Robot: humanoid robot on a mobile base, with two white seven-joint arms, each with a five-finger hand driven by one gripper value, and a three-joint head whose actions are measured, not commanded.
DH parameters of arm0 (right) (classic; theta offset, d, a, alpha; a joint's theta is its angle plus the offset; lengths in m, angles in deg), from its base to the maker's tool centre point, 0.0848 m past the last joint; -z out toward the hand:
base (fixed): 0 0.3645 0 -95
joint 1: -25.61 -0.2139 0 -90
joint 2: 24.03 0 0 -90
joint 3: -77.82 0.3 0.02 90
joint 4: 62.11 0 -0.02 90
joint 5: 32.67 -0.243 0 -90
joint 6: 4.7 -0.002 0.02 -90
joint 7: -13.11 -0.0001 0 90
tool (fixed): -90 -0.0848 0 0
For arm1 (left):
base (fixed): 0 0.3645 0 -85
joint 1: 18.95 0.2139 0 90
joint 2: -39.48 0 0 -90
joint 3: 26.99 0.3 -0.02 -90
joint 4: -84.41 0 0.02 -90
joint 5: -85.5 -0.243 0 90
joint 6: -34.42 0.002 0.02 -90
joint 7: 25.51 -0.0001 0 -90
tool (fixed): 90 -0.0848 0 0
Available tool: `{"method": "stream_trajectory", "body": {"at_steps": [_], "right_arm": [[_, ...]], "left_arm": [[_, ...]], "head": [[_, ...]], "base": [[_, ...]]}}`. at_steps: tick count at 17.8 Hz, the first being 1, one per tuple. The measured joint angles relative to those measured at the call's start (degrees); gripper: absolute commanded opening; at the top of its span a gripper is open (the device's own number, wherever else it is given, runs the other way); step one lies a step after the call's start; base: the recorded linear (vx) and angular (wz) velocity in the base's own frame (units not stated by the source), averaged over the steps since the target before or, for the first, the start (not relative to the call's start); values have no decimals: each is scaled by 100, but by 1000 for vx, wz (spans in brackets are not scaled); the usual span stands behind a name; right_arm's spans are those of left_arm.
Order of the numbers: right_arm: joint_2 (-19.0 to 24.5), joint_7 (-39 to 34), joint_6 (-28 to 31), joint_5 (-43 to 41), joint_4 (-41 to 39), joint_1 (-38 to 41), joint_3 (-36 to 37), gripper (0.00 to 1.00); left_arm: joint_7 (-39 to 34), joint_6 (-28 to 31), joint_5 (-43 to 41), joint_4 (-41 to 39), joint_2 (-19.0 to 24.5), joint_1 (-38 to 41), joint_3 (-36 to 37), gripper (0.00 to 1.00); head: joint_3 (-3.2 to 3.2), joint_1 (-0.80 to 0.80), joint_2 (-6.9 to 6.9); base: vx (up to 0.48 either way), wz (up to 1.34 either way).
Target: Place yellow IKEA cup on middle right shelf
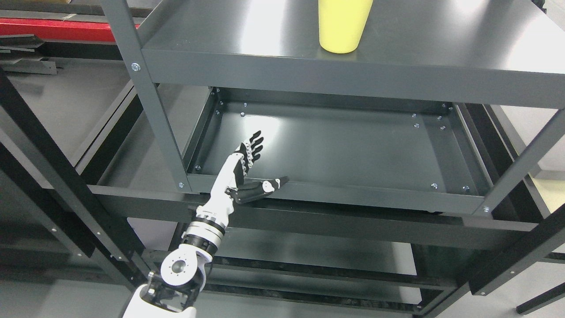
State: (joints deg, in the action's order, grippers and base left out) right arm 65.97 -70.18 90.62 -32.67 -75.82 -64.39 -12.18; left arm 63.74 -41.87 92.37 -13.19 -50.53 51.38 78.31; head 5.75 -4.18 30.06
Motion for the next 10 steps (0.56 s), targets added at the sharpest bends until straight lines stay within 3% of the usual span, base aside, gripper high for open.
{"method": "stream_trajectory", "body": {"at_steps": [10], "right_arm": [[0,0,0,0,0,0,0,99]], "left_arm": [[49,225,-26,-255,0,-58,-406,98]], "head": [[0,0,0]], "base": [[0,0]]}}
